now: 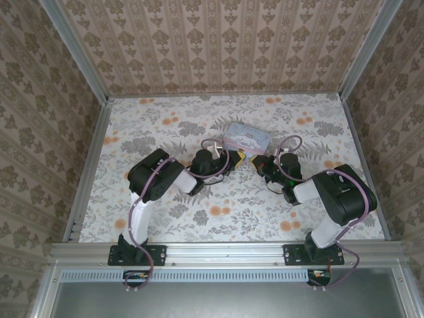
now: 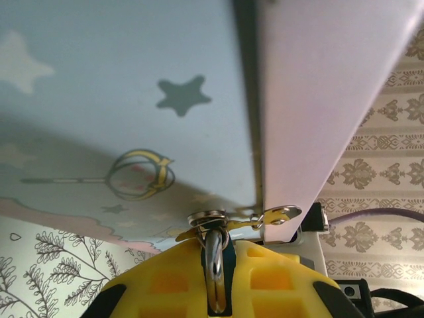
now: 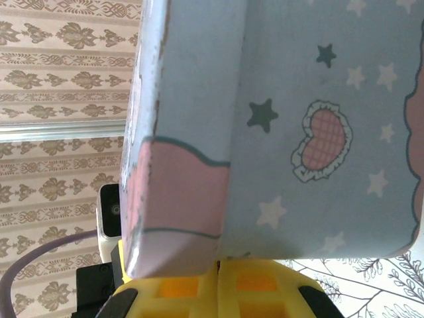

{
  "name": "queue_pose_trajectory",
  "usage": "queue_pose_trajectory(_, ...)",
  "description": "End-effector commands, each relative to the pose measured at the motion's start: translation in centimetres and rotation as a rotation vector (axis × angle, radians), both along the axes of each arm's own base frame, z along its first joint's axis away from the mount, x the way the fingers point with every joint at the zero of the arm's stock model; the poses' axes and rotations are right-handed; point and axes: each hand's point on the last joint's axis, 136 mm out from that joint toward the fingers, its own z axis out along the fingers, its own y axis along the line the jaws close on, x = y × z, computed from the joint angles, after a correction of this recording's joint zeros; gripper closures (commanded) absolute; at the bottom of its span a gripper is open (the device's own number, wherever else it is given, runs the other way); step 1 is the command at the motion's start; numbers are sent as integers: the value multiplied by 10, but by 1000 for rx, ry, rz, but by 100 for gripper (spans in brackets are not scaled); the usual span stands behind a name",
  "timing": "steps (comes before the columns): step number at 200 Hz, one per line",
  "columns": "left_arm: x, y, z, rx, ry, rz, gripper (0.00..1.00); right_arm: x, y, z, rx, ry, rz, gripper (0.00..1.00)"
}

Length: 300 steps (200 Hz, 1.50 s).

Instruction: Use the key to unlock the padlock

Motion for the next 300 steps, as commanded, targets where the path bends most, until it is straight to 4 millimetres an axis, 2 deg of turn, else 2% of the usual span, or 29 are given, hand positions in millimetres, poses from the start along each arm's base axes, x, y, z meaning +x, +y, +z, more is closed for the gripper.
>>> queue_pose_trajectory(1,-11,-18,29,-71,-50,-61,100,-9,18,19,43,-68,67,100)
queue_pose_trajectory(42,-11,-20,27,-72,-45,-58,100,-17,18,18,41,-59,65,100)
queue_pose_trajectory(112,-17,-20,27,-69,-45,-80,100,-3,10,24,45,-74,25,100)
queue_pose_trajectory(157,-21,-20,25,-60,-52,-92,100,4,21,45,158,-106,58,100)
queue_pose_trajectory(231,-21,-20,25,-58,-63,-103,100,13,29,52,271,-80,84,100)
queue_pose_trajectory(268,-22,-18,13,-37,-44,-108,100,15,33,62,284,-91,115,100)
queue_pose_trajectory(300,-24,-19,10,-34,-38,-116,100,13,34,53,246,-74,125,100)
